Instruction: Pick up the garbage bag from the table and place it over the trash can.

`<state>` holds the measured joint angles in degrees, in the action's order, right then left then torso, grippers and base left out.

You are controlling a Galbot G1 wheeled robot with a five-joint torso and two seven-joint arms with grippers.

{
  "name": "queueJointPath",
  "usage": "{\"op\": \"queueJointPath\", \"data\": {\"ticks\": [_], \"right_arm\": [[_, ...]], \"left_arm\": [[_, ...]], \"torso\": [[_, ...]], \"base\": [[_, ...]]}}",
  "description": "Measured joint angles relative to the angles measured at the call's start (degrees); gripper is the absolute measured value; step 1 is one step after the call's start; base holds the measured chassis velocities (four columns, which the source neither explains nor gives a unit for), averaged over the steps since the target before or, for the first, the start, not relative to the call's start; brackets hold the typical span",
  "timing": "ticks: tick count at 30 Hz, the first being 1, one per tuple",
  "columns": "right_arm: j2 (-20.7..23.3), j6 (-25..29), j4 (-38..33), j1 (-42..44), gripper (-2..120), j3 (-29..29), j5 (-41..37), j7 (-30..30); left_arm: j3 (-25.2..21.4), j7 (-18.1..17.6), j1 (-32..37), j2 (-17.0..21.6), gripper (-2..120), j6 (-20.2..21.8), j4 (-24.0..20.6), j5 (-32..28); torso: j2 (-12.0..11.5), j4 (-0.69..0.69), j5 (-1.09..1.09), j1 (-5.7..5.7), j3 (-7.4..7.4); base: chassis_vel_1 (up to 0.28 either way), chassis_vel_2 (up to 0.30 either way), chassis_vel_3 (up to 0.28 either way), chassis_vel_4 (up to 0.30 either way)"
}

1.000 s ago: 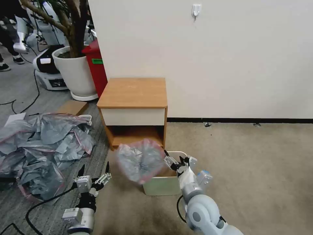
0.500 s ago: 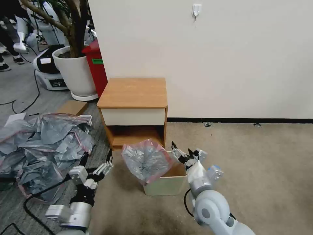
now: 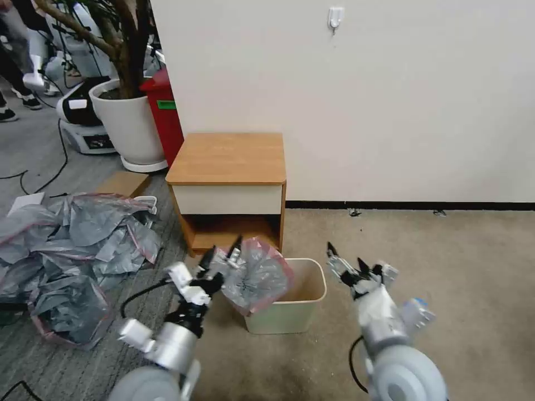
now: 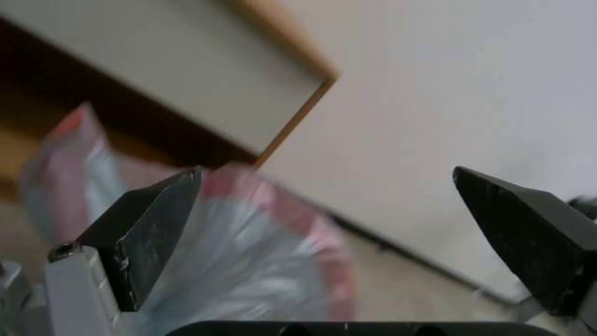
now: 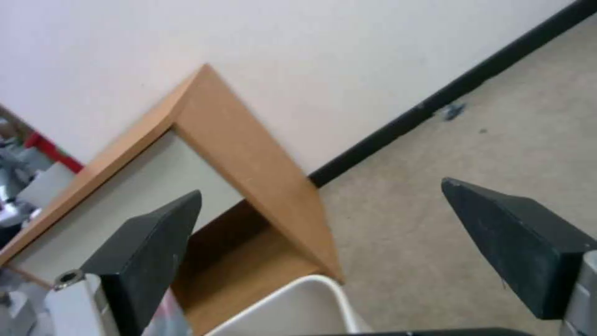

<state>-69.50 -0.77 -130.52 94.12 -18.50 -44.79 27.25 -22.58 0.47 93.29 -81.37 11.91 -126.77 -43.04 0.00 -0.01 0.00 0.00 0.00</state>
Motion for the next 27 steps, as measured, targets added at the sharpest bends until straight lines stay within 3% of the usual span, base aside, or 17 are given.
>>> {"op": "queueJointPath", "data": {"ticks": [4,8,27], "right_arm": [[-2.19,0.61,-1.12,3.67,98,-1.43,2.56,-0.88],[-3.75,0.98,-1.14,5.04,98,-1.09,4.74,-1.2],[-4.71,1.41,1.08,4.84,94,1.01,7.21,-1.4]], "left_arm": [[0.84,-5.39,-1.42,1.35,100,4.31,1.91,4.85],[0.67,-8.21,-1.84,2.92,100,6.56,2.89,6.92],[0.48,-8.51,-2.32,7.7,100,7.46,5.49,8.47]], "torso": [[0.0,0.01,0.0,0.0,0.0],[0.0,0.01,0.0,0.0,0.0],[0.0,0.01,-0.01,0.0,0.0]], "base": [[0.0,0.0,0.0,0.0],[0.0,0.0,0.0,0.0],[0.0,0.0,0.0,0.0]]}}
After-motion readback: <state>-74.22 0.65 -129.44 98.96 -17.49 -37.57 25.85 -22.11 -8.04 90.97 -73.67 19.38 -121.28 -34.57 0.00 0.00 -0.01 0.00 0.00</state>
